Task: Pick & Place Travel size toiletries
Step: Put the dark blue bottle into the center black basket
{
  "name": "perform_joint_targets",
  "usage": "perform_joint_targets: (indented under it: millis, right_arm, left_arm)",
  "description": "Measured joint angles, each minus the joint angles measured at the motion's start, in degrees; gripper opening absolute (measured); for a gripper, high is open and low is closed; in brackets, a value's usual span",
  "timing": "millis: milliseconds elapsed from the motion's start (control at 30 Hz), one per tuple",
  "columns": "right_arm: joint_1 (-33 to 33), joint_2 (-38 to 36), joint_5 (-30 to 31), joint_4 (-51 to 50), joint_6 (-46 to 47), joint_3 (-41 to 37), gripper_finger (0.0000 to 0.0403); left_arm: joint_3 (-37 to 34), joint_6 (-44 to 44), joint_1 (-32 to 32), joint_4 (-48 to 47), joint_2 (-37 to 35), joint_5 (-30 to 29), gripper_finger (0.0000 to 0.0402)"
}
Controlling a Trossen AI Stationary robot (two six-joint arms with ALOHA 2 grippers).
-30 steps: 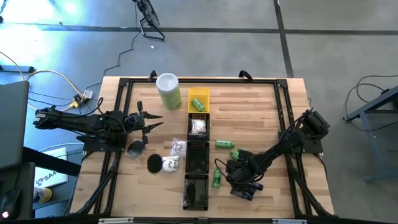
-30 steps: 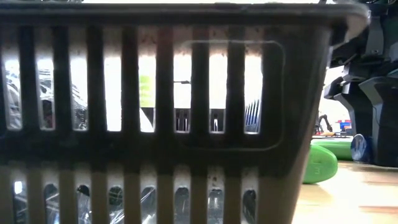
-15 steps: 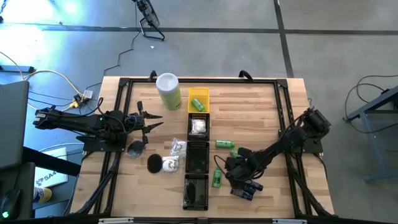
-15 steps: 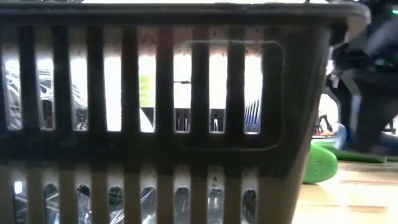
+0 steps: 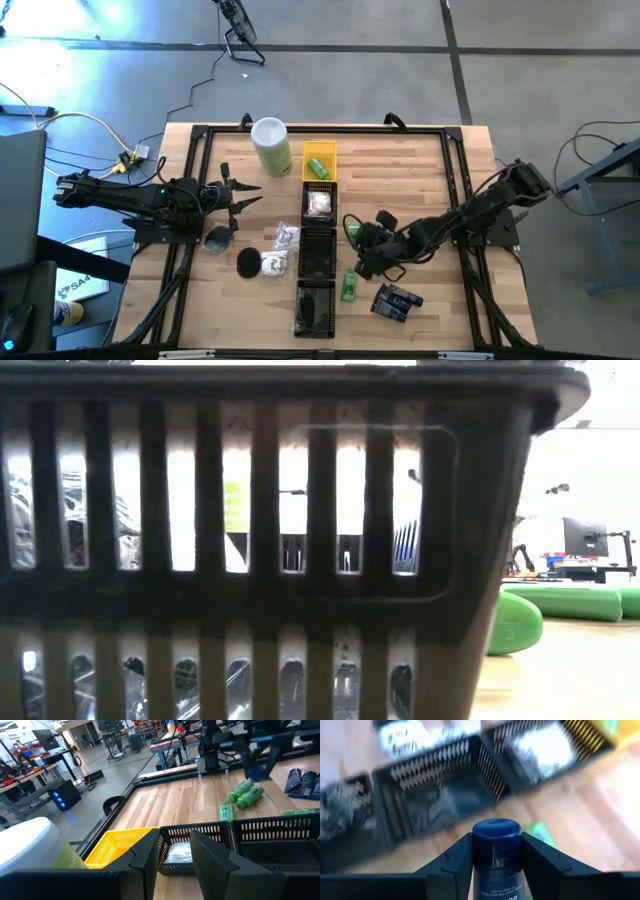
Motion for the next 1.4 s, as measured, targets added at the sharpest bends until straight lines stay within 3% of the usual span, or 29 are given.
perform_joint_targets:
  millis: [233, 500, 733, 1000, 1200, 1400]
  right_arm:
    - [-2.77, -0.07, 5.13, 12.93, -8.26, 0.01, 0.0123]
    - [-5.60, 0.38, 5.55, 22.47, -11.01, 0.02, 0.0142]
    - [-6.60, 1.84, 5.55, 28.09, -12.28, 0.02, 0.0122]
    - [-7.24, 9.31, 1.25, 39.25, -13.88, 0.02, 0.0140]
    - [-7.41, 12.20, -1.94, 40.76, -11.03, 0.02, 0.0122]
    - [-7.40, 15.02, -4.58, 43.12, -9.53, 0.02, 0.0144]
  left_arm:
    - [0.00, 0.00, -0.01, -0.02, 0.02, 0.00, 0.0109]
    - [0.00, 0.00, 0.01, 0.00, 0.00, 0.00, 0.0109]
    - [0.00, 0.00, -0.01, 0.01, 0.00, 0.00, 0.0109]
    - [0.00, -0.01, -0.01, 0.01, 0.00, 0.00, 0.0109]
    - [0.00, -0.01, 0.00, 0.02, 0.01, 0.00, 0.0109]
    - [0.00, 0.00, 0.00, 0.02, 0.00, 0.00, 0.0109]
